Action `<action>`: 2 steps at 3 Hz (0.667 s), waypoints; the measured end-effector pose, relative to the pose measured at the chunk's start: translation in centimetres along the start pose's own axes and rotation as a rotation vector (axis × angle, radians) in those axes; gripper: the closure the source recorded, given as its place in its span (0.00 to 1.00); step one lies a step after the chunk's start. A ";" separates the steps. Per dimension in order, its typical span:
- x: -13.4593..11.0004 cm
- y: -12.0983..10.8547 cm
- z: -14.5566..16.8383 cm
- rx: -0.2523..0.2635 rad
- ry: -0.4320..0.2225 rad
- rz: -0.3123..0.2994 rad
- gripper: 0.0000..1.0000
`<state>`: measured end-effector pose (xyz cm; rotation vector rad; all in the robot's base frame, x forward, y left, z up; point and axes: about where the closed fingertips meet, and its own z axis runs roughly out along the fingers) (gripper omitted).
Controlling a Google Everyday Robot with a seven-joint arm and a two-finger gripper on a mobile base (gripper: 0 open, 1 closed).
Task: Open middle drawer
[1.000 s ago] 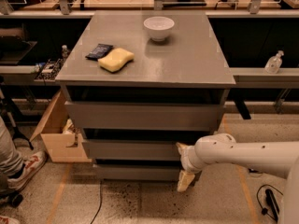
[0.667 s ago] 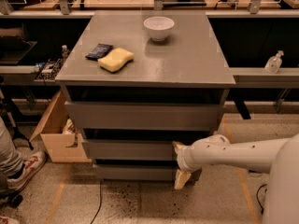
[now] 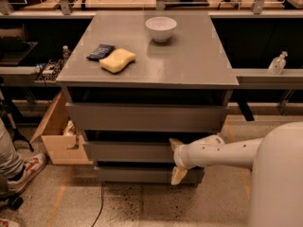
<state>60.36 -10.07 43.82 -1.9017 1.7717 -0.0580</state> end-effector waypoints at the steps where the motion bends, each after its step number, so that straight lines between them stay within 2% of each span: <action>1: -0.5 -1.1 1.4 0.005 -0.014 -0.010 0.00; 2: -0.9 -2.0 3.3 -0.007 -0.030 -0.008 0.00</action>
Offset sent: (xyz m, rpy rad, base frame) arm 0.0533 0.0253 -0.0273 0.0400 0.0163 0.0281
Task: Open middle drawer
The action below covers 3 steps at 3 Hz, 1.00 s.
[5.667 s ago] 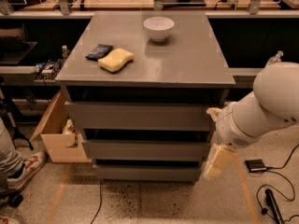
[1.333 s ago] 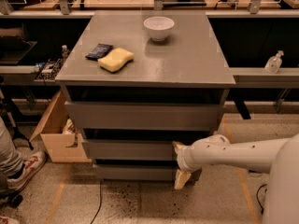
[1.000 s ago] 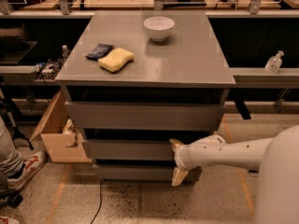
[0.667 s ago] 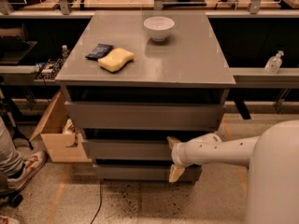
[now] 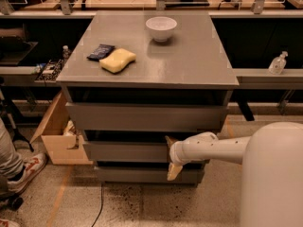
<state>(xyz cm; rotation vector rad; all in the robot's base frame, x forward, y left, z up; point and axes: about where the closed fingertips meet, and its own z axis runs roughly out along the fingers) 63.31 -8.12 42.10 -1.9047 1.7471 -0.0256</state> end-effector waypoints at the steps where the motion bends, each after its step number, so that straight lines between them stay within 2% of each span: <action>1: -0.4 -0.7 1.8 -0.017 -0.019 0.006 0.00; 2: -0.8 -1.1 3.4 -0.035 -0.038 0.008 0.18; 3: -1.1 -1.4 3.1 -0.035 -0.039 0.008 0.41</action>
Offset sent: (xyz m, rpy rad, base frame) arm 0.0358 0.0291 -0.0301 0.0506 0.0502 0.0301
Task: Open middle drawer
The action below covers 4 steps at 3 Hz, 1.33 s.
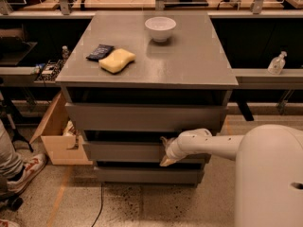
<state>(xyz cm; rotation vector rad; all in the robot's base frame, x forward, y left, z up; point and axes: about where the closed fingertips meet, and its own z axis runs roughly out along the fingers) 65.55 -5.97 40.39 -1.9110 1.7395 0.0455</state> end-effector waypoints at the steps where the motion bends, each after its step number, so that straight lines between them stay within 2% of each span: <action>1: -0.1 -0.1 -0.2 0.000 0.000 0.000 0.64; 2: -0.3 -0.3 -0.7 0.000 0.000 0.000 0.88; 3: -0.4 -0.4 -1.0 0.000 0.001 0.000 1.00; 4: -0.4 -0.4 -1.1 0.000 0.001 0.000 1.00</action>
Offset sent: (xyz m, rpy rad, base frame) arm -0.1263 -0.0878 0.0454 -0.1634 0.1504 -0.0529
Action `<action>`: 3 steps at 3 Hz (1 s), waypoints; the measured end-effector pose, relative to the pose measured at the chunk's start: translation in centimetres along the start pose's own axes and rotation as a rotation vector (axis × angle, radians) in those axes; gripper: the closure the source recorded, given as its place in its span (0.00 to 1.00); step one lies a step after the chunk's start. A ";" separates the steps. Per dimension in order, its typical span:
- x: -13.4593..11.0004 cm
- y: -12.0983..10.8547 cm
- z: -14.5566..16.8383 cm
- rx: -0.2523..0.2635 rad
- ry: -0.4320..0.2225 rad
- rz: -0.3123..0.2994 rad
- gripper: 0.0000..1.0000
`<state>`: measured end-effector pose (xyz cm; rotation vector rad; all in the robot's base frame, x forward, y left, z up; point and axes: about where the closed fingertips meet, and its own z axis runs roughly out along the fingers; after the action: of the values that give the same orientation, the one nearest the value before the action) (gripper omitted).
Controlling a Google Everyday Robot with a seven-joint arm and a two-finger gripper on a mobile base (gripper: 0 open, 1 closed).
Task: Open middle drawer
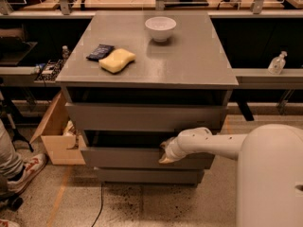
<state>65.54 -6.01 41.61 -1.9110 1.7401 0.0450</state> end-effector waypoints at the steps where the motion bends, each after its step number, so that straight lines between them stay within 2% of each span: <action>1: 0.9 1.9 -1.9 -0.011 0.022 0.041 1.00; 2: 0.9 2.0 -1.9 -0.012 0.023 0.041 1.00; 3: 1.4 3.7 -2.9 -0.013 0.049 0.056 1.00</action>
Offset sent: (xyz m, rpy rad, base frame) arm -0.0227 -0.0168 0.0055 -0.0089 0.0261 -0.0395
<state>61.37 -8.55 42.20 -1.8867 1.8301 0.0302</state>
